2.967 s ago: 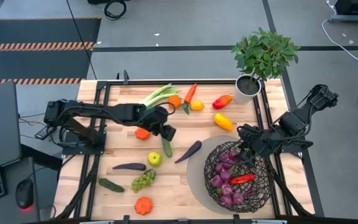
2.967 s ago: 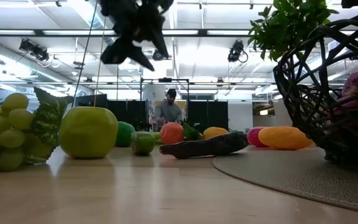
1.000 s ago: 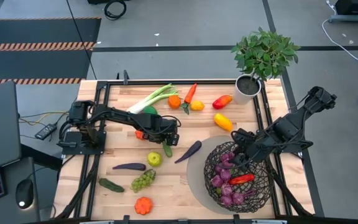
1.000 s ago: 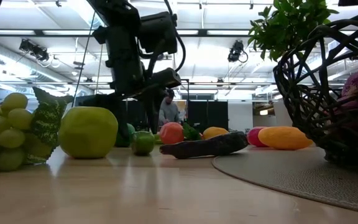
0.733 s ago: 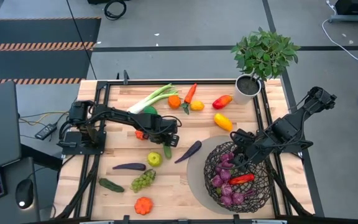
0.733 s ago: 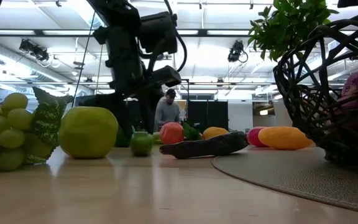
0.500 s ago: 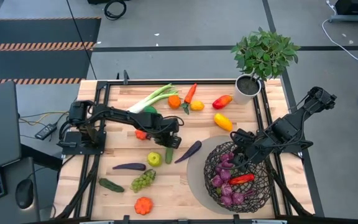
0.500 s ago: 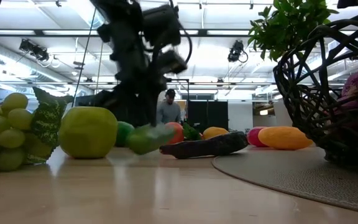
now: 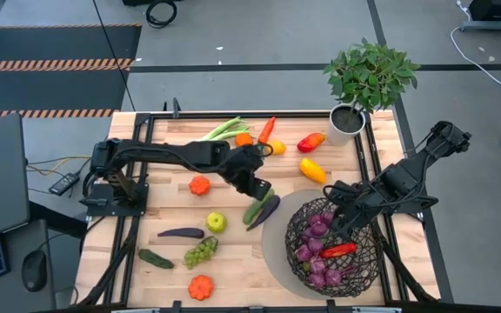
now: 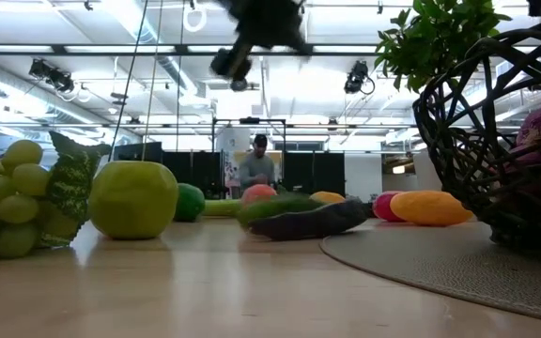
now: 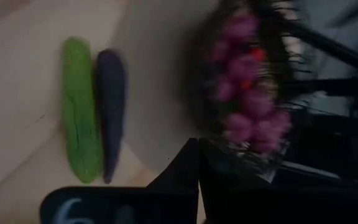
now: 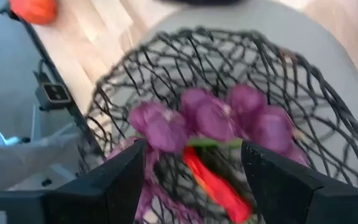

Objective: Build produce basket
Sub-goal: Put the green cucumber into the black basket

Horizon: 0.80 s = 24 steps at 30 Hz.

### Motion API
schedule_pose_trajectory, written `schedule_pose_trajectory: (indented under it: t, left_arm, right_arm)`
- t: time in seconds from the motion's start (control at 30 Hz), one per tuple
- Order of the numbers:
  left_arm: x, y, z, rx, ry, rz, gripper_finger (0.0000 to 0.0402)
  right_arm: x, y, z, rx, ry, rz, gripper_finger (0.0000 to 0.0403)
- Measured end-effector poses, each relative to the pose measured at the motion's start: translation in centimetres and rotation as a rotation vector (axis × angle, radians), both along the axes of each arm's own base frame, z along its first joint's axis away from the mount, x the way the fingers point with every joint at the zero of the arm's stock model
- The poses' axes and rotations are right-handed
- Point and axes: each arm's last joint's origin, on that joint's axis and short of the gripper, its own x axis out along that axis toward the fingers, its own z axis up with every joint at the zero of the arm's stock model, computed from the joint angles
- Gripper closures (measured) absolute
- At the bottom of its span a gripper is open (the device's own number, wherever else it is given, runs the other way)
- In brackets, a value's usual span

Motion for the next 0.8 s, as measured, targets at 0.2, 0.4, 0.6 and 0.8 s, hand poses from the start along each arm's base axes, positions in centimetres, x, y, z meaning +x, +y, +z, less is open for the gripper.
schedule_pose_trajectory:
  t: [0.2, 0.4, 0.6, 0.8]
  left_arm:
    - [-0.8, -0.1, 0.9, 0.146, 0.077, -0.039, 0.0391]
    - [-2.5, 0.5, -2.0, 0.273, 0.277, -0.165, 0.0339]
    - [-2.3, -0.3, -4.5, 0.251, 0.251, -0.161, 0.0224]
    - [-1.3, -0.5, -5.7, 0.240, 0.156, -0.093, 0.0110]
  right_arm:
    - [-0.5, -0.3, 0.1, 0.007, 0.019, -0.032, 0.0135]
    - [-0.3, -0.3, 0.2, 0.000, -0.002, -0.040, 0.0135]
    - [-0.2, -0.3, 0.2, -0.007, -0.018, -0.051, 0.0135]
    - [-0.2, -0.3, 0.2, -0.002, -0.024, -0.051, 0.0135]
